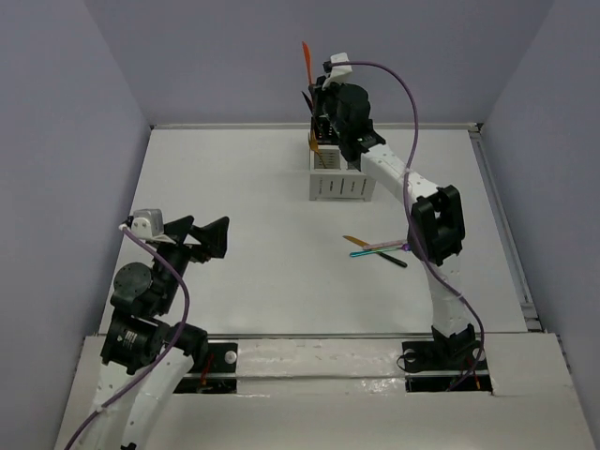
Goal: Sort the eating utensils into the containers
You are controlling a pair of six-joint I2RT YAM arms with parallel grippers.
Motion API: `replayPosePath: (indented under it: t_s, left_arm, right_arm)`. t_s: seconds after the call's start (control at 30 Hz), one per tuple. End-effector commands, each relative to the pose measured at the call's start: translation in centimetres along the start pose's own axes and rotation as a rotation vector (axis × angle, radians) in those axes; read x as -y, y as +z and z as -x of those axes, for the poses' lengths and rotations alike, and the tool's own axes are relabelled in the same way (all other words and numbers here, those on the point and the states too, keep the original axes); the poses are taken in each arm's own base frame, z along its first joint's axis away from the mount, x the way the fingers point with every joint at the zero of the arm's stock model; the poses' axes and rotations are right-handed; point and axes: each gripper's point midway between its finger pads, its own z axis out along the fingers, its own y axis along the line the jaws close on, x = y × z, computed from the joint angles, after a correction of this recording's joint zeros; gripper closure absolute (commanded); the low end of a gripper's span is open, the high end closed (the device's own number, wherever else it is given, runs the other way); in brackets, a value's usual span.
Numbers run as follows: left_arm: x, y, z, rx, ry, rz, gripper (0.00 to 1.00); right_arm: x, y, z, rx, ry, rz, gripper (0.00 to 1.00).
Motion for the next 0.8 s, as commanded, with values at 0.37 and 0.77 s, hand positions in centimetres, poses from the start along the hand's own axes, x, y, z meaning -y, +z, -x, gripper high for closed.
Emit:
replayPosePath:
  t_s: [0.37, 0.77]
  left_arm:
    - [0.5, 1.6, -0.1, -0.013, 0.004, -0.016, 0.01]
    - [0.5, 1.9, -0.1, -0.014, 0.004, -0.018, 0.01]
  right_arm:
    - [4.0, 3.4, -2.2, 0.047, -0.14, 0.015, 1.0]
    - [5.3, 2.6, -7.0, -0.032, -0.098, 0.007, 0.92]
